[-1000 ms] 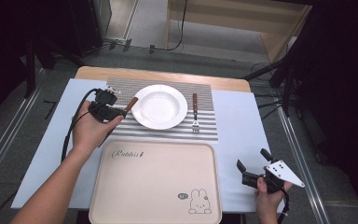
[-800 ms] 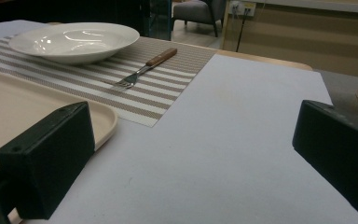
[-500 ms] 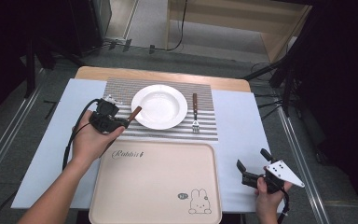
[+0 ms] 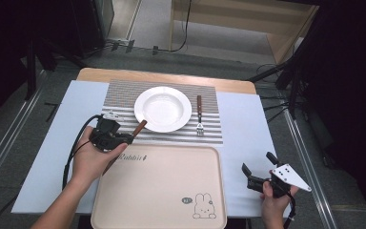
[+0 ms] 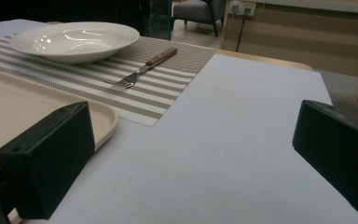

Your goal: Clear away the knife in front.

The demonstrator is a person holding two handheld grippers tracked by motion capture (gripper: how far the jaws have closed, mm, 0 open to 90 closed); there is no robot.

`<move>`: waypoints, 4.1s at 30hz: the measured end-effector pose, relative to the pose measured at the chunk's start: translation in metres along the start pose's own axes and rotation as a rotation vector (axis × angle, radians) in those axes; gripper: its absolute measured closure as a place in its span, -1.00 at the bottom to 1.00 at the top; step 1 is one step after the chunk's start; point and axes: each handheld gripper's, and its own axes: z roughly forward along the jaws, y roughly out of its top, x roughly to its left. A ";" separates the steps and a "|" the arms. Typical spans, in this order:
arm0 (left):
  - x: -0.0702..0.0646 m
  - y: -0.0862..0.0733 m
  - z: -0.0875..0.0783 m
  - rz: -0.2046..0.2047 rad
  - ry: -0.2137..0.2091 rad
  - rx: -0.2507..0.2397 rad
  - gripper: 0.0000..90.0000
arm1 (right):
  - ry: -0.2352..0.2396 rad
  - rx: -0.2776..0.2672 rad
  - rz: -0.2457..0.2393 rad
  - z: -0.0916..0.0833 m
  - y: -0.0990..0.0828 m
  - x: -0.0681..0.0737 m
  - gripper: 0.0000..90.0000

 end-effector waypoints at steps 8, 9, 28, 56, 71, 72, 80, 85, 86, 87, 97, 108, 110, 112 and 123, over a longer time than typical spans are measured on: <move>-0.006 -0.016 0.001 -0.009 -0.012 0.005 0.69 | -0.002 0.000 0.001 0.000 0.000 0.000 -1.00; -0.008 -0.017 0.001 -0.010 -0.013 0.005 0.69 | -0.003 0.001 0.001 0.000 0.000 0.000 -1.00; -0.017 -0.057 0.003 -0.066 -0.022 -0.013 0.68 | -0.005 0.003 -0.001 0.000 0.000 0.001 -1.00; -0.014 -0.087 0.001 -0.036 -0.047 -0.155 0.57 | -0.014 0.009 -0.007 0.001 0.000 0.001 -1.00; -0.027 -0.080 0.023 0.135 -0.056 -0.046 0.96 | -0.012 0.011 -0.009 0.001 0.000 0.002 -1.00; -0.026 -0.080 0.023 0.138 -0.047 -0.039 0.97 | -0.012 0.012 -0.009 0.001 0.000 0.002 -1.00; -0.012 -0.089 0.016 0.110 -0.038 -0.034 0.97 | -0.014 0.014 -0.012 0.001 0.000 0.002 -1.00; -0.007 -0.093 0.011 0.104 -0.038 -0.028 0.97 | -0.016 0.016 -0.013 0.001 0.000 0.002 -1.00; -0.006 -0.094 0.011 0.103 -0.036 -0.028 0.97 | -0.017 0.016 -0.014 0.001 0.000 0.002 -1.00; -0.005 -0.095 0.010 0.106 -0.038 -0.028 0.97 | -0.016 0.016 -0.017 0.002 0.000 0.002 -1.00; 0.009 -0.105 0.002 0.079 -0.027 -0.052 0.97 | -0.011 0.018 -0.023 0.002 0.000 0.003 -1.00; 0.014 -0.110 -0.003 0.072 -0.079 -0.133 0.65 | -0.007 0.020 -0.021 0.003 0.000 0.003 -1.00; 0.018 -0.109 -0.005 0.056 -0.127 -0.164 0.41 | -0.008 0.020 -0.019 0.003 0.000 0.003 -1.00; 0.020 -0.109 -0.009 0.061 -0.135 -0.206 0.21 | -0.009 0.021 -0.023 0.003 0.000 0.003 -1.00; 0.037 -0.114 -0.024 -0.017 -0.111 -0.348 -0.71 | -0.009 0.022 -0.023 0.004 0.001 0.003 -1.00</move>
